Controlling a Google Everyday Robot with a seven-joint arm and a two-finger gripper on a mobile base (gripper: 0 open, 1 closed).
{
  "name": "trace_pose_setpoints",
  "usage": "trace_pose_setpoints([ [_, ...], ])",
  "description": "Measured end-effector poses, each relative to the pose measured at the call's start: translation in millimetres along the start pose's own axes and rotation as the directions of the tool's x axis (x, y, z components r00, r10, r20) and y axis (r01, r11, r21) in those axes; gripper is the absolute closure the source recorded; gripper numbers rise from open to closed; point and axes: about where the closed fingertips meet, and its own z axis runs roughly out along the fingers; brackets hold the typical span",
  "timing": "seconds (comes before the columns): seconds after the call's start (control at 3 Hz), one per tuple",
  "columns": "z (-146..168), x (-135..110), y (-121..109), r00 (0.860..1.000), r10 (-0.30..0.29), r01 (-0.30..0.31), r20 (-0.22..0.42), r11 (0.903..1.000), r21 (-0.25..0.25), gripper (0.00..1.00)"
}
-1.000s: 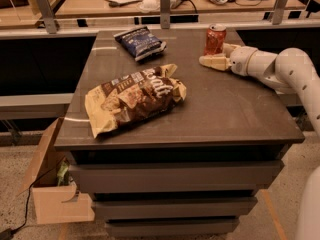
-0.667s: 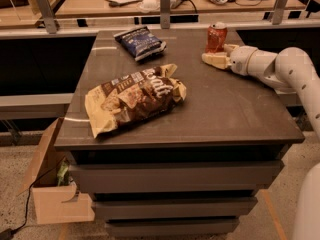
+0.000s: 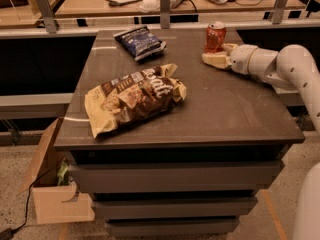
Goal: Knock coke can over
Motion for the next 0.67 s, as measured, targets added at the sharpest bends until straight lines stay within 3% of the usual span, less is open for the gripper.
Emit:
trace_pose_setpoints([
  [0.33,-37.8,-74.6,39.5,0.967,-0.248,0.255,0.064,0.9581,-0.131,1.00],
  [0.67,-56.5,-107.6,67.4,0.885,-0.448,0.466,0.130,0.8618,-0.201,1.00],
])
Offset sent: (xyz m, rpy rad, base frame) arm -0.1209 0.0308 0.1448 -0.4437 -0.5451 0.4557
